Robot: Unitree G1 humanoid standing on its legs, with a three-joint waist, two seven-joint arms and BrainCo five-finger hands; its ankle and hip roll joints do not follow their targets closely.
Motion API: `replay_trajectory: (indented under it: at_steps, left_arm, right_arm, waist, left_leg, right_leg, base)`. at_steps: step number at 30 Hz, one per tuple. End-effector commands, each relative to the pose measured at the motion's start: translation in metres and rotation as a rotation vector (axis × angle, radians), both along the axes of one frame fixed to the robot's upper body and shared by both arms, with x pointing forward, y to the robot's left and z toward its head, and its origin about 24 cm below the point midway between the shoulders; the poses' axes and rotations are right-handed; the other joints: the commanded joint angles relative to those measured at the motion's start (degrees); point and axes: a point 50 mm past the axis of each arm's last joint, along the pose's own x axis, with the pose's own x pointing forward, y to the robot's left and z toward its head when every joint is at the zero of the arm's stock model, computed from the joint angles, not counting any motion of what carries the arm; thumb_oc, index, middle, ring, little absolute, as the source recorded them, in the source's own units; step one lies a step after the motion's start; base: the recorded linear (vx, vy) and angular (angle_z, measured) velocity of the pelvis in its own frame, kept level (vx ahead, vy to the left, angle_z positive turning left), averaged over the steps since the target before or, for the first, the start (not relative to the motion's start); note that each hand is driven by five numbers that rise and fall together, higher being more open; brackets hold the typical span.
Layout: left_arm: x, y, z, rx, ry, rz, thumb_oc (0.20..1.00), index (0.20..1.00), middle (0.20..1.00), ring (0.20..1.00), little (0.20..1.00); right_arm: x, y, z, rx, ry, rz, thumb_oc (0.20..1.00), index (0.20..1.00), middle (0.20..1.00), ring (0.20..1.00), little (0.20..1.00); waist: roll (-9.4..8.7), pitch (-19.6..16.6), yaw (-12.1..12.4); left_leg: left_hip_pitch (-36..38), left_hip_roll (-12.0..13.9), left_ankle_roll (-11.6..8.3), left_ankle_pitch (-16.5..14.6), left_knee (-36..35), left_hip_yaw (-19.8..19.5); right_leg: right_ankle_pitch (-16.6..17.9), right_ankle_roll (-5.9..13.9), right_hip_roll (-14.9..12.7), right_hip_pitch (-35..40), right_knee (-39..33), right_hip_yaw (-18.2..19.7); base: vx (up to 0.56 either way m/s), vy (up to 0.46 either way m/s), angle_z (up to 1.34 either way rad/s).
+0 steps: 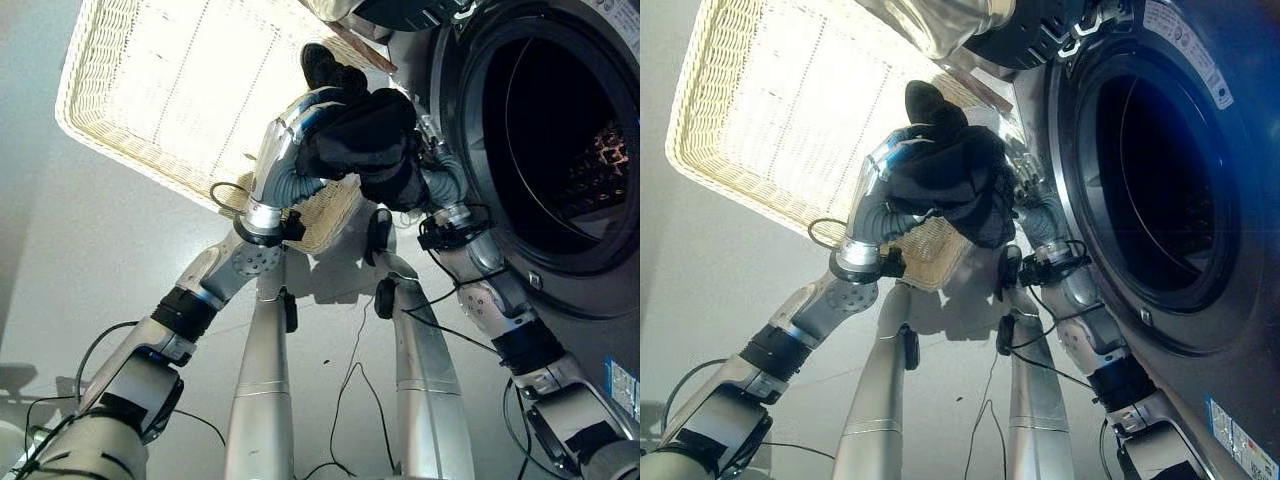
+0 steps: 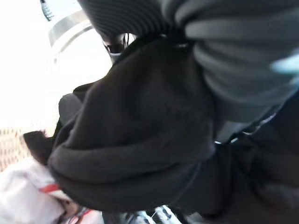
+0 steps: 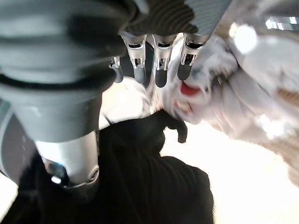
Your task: Put the clothes into the washing machine.
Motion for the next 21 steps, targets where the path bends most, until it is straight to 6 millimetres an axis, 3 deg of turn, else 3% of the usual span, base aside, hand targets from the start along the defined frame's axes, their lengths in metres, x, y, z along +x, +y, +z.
replay_trajectory:
  at_steps: [1,11,12,13,14,21]
  left_arm:
    - [-0.023,-0.024,0.018,0.015,-0.133,-0.134,0.200,0.200,0.200,0.200,0.200]
    - [-0.021,-0.027,0.023,0.068,-0.158,-0.097,0.200,0.200,0.200,0.200,0.200]
    - [-0.021,-0.027,0.024,0.072,-0.154,-0.099,0.200,0.200,0.200,0.200,0.200]
    - [-0.021,-0.027,0.024,0.080,-0.153,-0.096,0.200,0.200,0.200,0.200,0.200]
    - [-0.020,-0.027,0.024,0.086,-0.147,-0.097,0.200,0.200,0.200,0.200,0.200]
    - [-0.019,-0.029,0.025,0.116,-0.120,-0.099,0.200,0.200,0.200,0.200,0.200]
  right_arm:
    - [-0.021,0.017,0.014,-0.015,-0.080,0.185,1.000,1.000,1.000,1.000,1.000]
    - [-0.028,0.033,0.020,-0.083,-0.068,0.369,1.000,1.000,1.000,1.000,1.000]
    - [-0.028,0.033,0.021,-0.084,-0.072,0.381,0.856,0.856,0.856,0.856,0.856]
    - [-0.029,0.034,0.022,-0.086,-0.078,0.391,0.567,0.567,0.567,0.567,0.567]
    - [-0.030,0.035,0.024,-0.081,-0.088,0.397,0.225,0.225,0.225,0.225,0.225]
    - [-0.033,0.034,0.032,-0.038,-0.135,0.394,0.200,0.200,0.200,0.200,0.200]
  waist:
    - [-0.55,-1.1,1.0]
    - [-0.55,-1.1,1.4]
    - [-0.59,-1.1,1.4]
    - [-0.59,-1.1,1.4]
    - [-0.60,-1.1,1.4]
    - [-0.41,-1.1,1.4]
  left_leg:
    - [0.7,-3.4,0.25,-7.6,7.1,0.3]
    - [0.5,-3.3,-0.04,-7.3,7.5,0.2]
    - [0.5,-3.3,-0.08,-7.3,7.6,0.2]
    - [0.5,-3.3,-0.15,-7.2,7.5,0.2]
    - [0.5,-3.4,-0.16,-7.2,7.6,0.1]
    - [0.3,-3.4,-0.23,-7.2,7.9,0.1]
  right_leg:
    - [11.2,7.00,2.0,5.0,-13.6,-2.1]
    - [11.3,7.06,1.8,5.0,-13.5,-2.4]
    - [11.3,7.08,1.8,5.0,-13.5,-2.4]
    - [11.3,7.09,1.8,5.1,-13.6,-2.5]
    - [11.4,7.08,1.8,5.1,-13.6,-2.5]
    - [11.6,7.12,1.7,4.8,-13.6,-2.5]
  base:
    - [0.00,0.000,0.00]
    - [0.00,-0.003,0.01]
    - [0.00,0.000,0.00]
    - [0.00,0.000,0.00]
    - [0.00,-0.017,0.03]
    - [0.00,-0.002,0.01]
